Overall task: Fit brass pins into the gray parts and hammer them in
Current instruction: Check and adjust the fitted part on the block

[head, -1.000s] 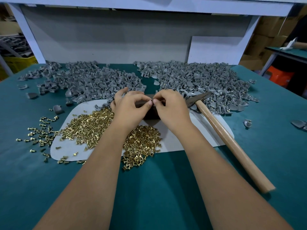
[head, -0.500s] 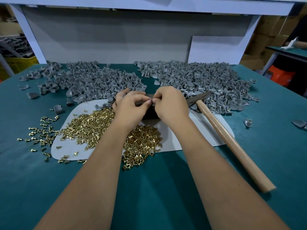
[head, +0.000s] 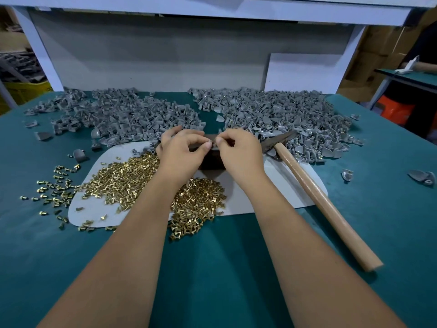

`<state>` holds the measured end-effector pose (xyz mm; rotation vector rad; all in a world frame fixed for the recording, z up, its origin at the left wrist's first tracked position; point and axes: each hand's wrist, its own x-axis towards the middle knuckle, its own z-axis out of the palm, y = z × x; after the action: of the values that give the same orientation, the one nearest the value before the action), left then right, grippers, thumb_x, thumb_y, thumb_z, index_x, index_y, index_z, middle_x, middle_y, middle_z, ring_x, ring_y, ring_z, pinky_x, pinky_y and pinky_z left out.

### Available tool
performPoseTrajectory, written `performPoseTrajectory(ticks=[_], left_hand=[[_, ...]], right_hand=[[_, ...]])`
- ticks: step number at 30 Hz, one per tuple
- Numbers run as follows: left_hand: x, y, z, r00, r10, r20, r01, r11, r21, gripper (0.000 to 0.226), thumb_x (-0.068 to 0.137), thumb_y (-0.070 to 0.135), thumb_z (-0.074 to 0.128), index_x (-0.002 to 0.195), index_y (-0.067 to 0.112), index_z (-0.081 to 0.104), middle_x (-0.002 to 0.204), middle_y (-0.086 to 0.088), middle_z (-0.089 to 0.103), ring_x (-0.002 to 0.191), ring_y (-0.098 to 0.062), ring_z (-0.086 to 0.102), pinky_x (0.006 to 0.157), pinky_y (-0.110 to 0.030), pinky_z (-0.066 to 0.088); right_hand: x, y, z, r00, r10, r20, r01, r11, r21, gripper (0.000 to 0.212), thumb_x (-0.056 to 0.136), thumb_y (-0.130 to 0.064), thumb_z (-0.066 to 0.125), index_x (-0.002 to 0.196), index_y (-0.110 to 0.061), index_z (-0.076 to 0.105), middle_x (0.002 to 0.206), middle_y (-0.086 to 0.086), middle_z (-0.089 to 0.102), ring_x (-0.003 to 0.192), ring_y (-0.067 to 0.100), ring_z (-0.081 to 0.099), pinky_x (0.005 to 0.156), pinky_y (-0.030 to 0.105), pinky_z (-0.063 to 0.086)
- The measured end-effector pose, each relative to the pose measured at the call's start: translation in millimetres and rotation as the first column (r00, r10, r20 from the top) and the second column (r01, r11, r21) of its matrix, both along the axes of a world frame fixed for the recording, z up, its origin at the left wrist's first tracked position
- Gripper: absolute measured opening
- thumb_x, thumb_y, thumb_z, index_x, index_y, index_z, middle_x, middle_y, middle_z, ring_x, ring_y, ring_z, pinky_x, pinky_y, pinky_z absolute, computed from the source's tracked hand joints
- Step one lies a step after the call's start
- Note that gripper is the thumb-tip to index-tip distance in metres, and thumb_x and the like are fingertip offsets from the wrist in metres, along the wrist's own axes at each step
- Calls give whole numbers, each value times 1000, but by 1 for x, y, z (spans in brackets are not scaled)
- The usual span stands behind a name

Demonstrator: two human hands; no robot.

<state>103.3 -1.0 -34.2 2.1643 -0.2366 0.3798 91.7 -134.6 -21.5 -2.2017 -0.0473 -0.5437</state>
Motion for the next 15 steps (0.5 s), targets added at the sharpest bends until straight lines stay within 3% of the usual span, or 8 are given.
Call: performPoseTrajectory(ticks=[2,5,9,15], left_hand=[[1,0,0,1000,-4,7,4,1000,1,13,94,30,64,90,42,65,119,18,62,139,-19,23,115,-50,19],[1,1,0,1000,-12,4,12,1000,-11,12,94,29,64,91,41,66,123,16,64,140,-17,22,115,-52,19],[1,2,0,1000,-6,25,6,1000,-16,20,92,30,67,84,47,61,118,16,64,139,-17,22,114,-51,21],[0,2,-1,1000,-2,31,3,1000,-19,20,90,31,70,84,48,62,116,15,64,139,-18,22,114,-50,21]], right_hand=[[-1,-2,1,1000,3,-9,-2,993,121,19,94,-20,52,91,-17,71,83,-8,63,80,9,54,64,19,39],[1,-5,2,1000,11,-29,-5,980,200,21,95,-20,50,93,-17,71,88,-5,67,84,10,58,71,25,43],[1,-4,-1,1000,30,-9,-28,992,121,15,91,-21,56,88,-19,70,84,-9,64,78,4,55,67,22,42],[6,0,-4,1000,15,13,-15,1000,22,7,86,-17,65,81,-19,69,89,-4,65,91,17,57,82,37,48]])
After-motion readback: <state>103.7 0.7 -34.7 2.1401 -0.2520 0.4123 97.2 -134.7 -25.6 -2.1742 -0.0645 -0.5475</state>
